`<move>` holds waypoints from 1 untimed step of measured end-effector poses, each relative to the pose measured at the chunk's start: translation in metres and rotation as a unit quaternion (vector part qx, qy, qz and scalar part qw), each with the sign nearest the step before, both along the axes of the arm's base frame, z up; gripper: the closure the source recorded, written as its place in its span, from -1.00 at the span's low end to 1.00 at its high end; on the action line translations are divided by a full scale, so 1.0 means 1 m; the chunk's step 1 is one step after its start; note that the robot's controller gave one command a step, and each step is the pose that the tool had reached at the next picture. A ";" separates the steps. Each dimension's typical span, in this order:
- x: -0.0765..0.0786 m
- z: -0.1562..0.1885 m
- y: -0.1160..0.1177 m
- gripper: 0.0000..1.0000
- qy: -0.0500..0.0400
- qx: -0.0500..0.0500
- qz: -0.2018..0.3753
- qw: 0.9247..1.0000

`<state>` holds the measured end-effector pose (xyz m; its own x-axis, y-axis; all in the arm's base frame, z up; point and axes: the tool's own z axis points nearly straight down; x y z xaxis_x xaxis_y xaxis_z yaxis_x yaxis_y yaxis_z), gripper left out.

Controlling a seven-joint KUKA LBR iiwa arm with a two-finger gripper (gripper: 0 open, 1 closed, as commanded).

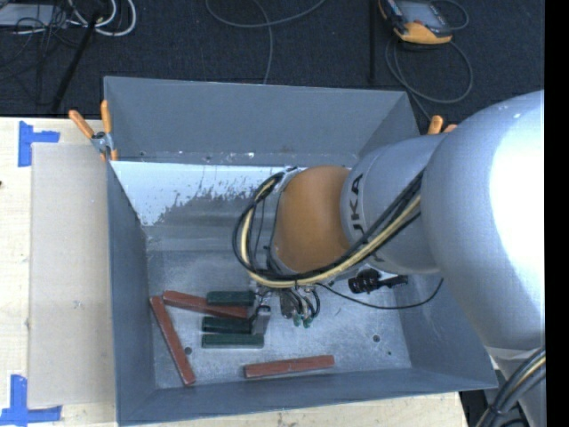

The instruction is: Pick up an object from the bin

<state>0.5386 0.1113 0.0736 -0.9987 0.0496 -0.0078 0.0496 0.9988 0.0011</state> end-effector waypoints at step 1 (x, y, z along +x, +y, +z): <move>0.031 0.034 0.051 1.00 0.002 0.000 0.075 0.997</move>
Offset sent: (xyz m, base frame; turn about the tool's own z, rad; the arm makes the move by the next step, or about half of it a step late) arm 0.0298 0.0494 0.0330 -0.1493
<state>0.5695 0.1622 0.1074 -0.9950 -0.1000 -0.0041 -0.1001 0.9950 0.0017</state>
